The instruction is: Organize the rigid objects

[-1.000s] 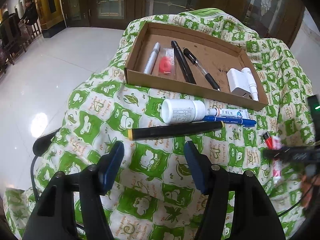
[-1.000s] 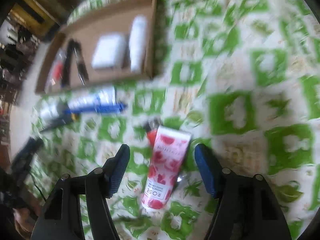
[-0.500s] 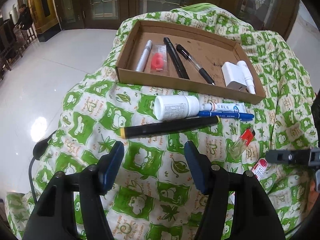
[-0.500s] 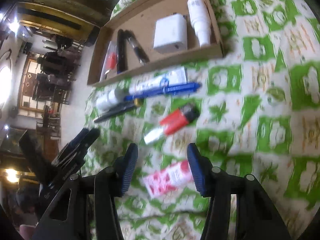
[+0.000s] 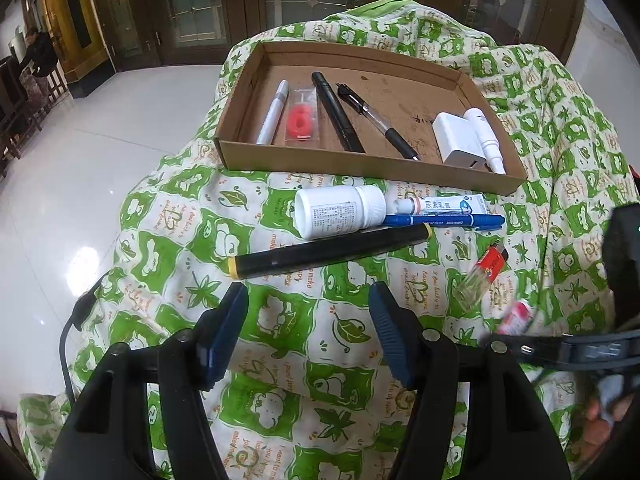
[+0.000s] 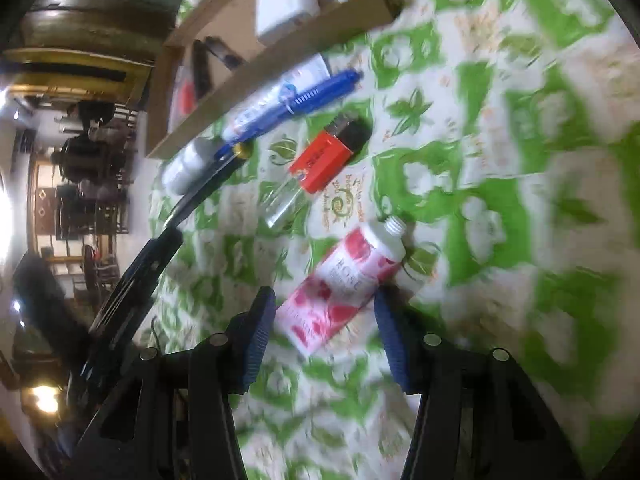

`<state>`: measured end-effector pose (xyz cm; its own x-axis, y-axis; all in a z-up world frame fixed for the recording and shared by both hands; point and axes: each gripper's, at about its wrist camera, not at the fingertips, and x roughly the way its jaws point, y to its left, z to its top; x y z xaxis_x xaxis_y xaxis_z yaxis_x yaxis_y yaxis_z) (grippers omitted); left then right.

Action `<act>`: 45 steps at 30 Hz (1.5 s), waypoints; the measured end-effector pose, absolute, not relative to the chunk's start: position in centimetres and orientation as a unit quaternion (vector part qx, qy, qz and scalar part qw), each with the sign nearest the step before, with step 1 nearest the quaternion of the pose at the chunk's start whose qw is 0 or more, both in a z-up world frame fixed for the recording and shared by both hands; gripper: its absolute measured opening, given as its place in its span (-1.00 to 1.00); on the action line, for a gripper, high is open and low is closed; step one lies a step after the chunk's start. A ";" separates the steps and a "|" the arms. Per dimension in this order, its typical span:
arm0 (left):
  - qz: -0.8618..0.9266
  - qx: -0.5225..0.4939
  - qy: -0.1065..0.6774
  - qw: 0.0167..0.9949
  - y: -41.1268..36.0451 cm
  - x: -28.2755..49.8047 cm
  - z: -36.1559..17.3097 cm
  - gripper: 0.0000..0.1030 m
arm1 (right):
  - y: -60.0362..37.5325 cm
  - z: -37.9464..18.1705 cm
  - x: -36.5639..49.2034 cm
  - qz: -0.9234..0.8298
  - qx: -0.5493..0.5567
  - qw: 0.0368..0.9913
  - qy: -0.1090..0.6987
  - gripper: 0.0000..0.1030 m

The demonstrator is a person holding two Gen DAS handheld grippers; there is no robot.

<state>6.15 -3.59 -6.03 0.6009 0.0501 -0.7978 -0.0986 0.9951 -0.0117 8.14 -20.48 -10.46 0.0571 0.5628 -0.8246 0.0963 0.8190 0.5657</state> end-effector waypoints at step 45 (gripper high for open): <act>-0.102 -0.048 0.542 0.833 -4.7 5.3 -8.5 -0.60 | -18.9 -8.1 9.4 0.218 0.182 0.726 0.626 -0.73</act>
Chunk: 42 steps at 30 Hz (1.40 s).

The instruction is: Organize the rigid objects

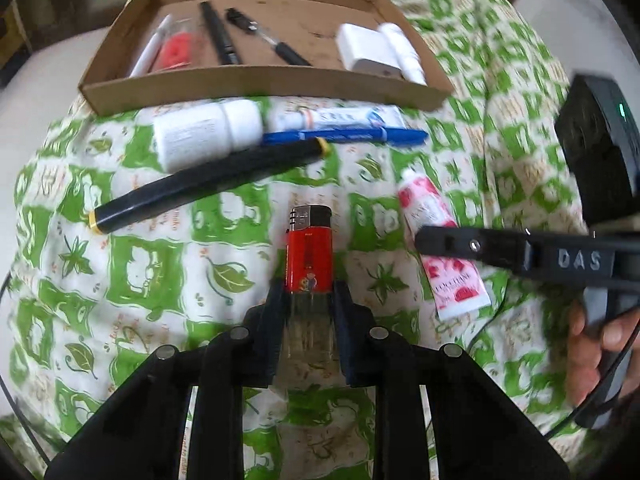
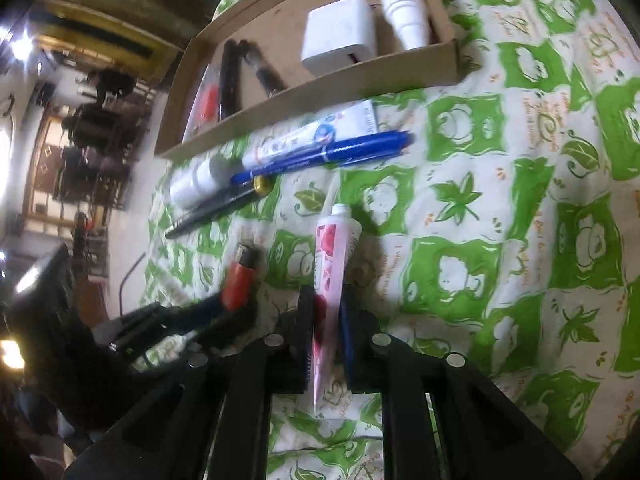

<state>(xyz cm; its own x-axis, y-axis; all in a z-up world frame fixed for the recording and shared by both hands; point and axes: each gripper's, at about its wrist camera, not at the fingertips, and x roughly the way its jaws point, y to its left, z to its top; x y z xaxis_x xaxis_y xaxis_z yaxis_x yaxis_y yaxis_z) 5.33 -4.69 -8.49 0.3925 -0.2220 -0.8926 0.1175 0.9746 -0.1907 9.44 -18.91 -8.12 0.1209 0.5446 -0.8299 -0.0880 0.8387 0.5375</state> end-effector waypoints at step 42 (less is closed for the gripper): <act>-0.078 -0.028 0.498 0.863 -5.0 6.1 -8.4 -0.61 | -18.9 -5.5 7.6 0.162 0.048 0.806 0.567 -0.44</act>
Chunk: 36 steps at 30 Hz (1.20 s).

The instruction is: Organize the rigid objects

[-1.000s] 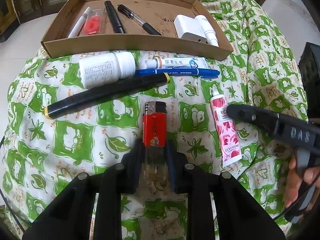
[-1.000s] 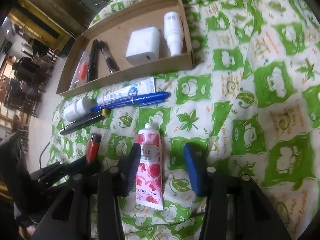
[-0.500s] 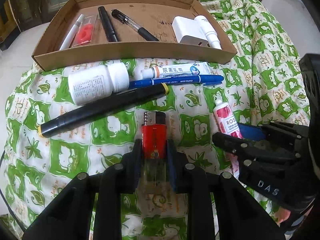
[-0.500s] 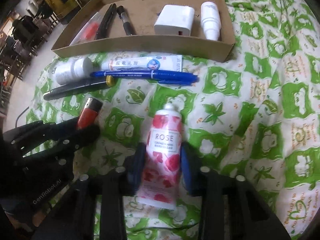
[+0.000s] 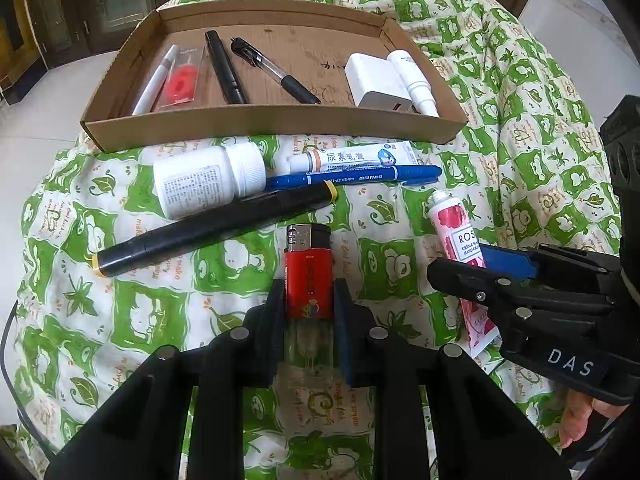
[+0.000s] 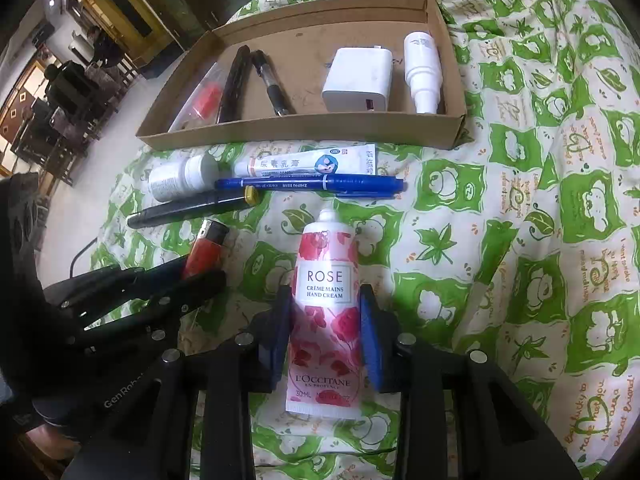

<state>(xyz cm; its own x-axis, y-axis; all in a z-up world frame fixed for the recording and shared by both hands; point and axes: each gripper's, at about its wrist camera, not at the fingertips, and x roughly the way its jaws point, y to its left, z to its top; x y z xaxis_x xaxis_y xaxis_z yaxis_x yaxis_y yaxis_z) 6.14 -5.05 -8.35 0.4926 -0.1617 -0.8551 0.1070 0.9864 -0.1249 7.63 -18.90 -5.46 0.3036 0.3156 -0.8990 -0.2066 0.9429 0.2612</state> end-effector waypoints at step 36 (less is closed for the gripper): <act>-0.052 -0.041 0.475 0.878 -3.4 8.0 -3.8 -0.61 | -20.9 -2.2 8.9 0.169 0.094 0.825 0.531 -0.44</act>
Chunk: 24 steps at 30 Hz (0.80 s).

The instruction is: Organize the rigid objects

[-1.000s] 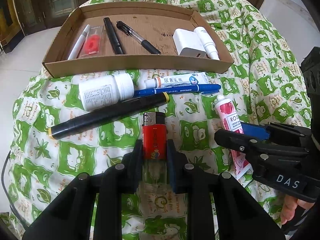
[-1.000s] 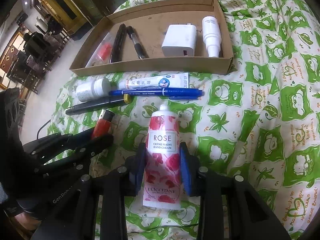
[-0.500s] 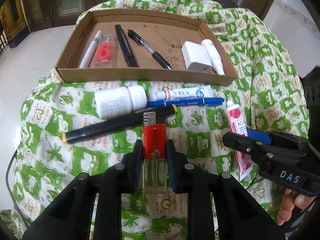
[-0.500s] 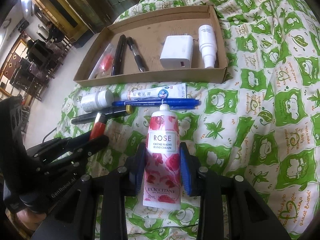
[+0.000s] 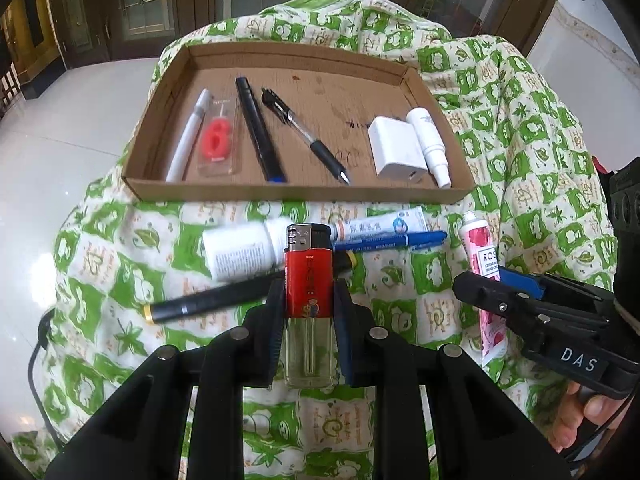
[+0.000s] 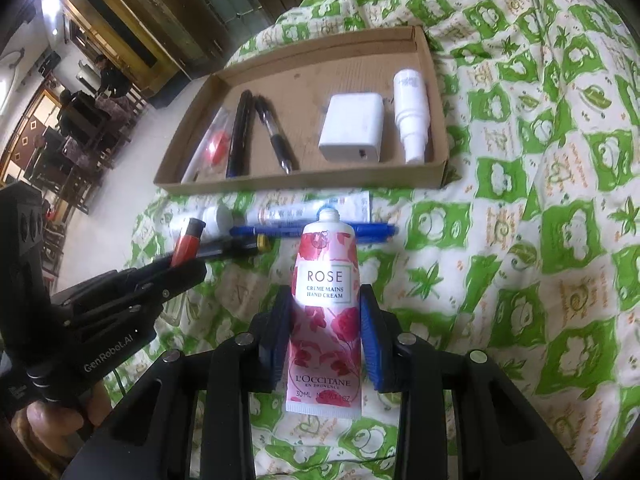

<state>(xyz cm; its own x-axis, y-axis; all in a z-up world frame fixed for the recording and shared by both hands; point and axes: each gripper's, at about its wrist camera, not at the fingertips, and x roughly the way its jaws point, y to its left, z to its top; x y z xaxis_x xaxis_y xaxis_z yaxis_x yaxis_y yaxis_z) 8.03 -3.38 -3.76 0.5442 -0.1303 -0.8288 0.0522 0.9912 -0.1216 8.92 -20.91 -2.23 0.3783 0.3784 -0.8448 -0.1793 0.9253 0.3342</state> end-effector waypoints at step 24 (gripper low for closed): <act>-0.052 -0.017 0.469 0.881 -4.7 11.1 -2.3 -0.61 | -22.4 -0.2 13.8 0.175 0.117 0.836 0.507 -0.44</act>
<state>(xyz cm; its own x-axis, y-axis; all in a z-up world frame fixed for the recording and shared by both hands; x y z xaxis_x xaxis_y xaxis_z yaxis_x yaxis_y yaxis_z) 11.07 -4.72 -2.30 0.5546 -0.1074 -0.8251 0.0749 0.9941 -0.0790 13.79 -22.39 -0.22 0.4252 0.4108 -0.8065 -0.1743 0.9116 0.3724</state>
